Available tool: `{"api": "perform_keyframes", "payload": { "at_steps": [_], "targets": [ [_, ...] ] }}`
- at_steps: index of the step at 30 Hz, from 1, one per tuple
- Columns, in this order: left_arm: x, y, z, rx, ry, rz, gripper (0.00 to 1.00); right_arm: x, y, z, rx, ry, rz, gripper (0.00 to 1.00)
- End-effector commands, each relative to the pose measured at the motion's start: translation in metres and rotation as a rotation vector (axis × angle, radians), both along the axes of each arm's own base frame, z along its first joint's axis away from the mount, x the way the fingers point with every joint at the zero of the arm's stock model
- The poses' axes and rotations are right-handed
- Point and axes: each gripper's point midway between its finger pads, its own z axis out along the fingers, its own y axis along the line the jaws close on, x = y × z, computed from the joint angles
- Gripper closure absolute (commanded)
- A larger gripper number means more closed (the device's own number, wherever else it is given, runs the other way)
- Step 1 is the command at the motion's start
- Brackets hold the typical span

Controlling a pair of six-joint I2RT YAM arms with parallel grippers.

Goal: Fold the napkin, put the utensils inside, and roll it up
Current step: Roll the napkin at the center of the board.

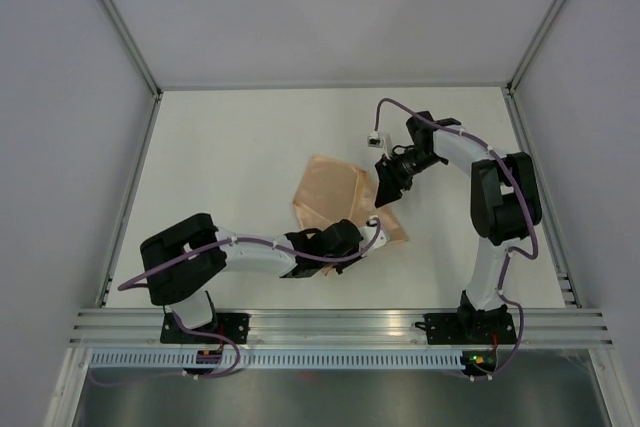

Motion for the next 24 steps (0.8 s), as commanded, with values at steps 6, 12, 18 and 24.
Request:
{"api": "perform_keyframes", "payload": {
  "at_steps": [6,12,18,24],
  "targets": [
    [-0.014,0.007,-0.003,-0.095,0.235,-0.013,0.98,0.039,-0.029,0.045,0.085,-0.272,-0.156,0.43],
    [-0.012,0.01,-0.001,-0.158,0.352,-0.002,0.98,0.021,-0.039,0.057,0.096,-0.5,-0.124,0.41],
    [-0.012,0.012,-0.002,-0.202,0.461,-0.014,0.98,0.001,-0.043,0.071,0.106,-0.718,-0.074,0.36],
    [-0.01,0.015,-0.001,-0.243,0.554,-0.018,0.98,-0.031,-0.032,0.05,0.033,-0.823,0.04,0.35]
  ]
}}
